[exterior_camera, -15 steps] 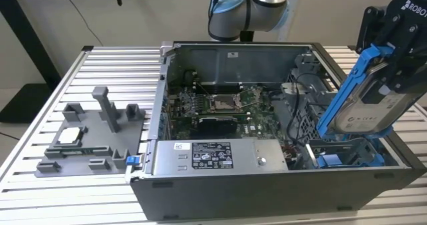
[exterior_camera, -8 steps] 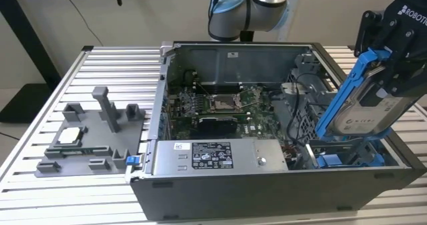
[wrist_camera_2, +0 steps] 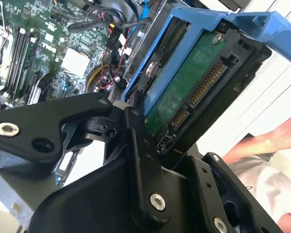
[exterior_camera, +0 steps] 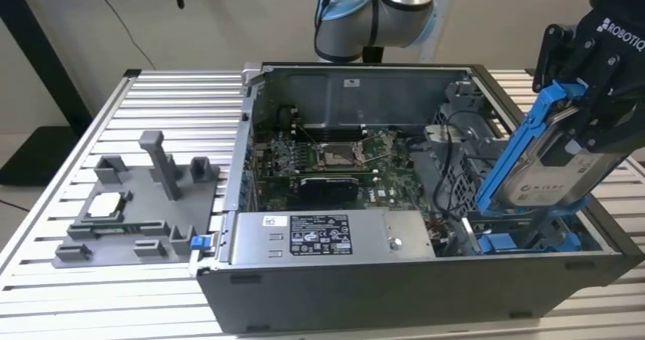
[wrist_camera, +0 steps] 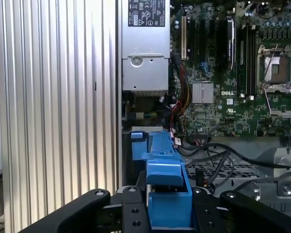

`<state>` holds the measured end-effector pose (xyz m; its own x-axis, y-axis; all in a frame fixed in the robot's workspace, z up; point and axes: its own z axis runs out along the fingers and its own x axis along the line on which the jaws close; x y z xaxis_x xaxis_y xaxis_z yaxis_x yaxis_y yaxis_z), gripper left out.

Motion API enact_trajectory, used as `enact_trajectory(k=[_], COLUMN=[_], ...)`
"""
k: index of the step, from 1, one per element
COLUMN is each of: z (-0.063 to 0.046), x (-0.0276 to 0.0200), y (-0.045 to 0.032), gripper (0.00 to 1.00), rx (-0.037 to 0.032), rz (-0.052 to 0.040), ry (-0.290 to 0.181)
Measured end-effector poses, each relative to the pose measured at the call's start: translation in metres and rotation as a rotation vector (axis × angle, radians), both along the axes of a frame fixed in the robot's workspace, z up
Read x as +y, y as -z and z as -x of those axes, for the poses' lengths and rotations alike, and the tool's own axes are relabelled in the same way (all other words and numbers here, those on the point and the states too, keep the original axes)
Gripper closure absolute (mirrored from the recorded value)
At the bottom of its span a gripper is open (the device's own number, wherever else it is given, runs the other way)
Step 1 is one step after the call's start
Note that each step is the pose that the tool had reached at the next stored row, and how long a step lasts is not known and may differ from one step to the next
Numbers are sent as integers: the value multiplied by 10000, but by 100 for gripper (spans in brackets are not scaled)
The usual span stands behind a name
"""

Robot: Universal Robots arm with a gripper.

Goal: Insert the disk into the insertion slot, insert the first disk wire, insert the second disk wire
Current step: 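Insert the disk into the insertion slot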

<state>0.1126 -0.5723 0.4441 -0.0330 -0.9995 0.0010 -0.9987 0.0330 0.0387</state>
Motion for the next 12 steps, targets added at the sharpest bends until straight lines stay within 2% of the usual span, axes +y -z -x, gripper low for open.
enact_trajectory(k=[12], z=[-36], x=[0], y=[129], gripper=[100], rx=[1], rz=[-15], ry=[3])
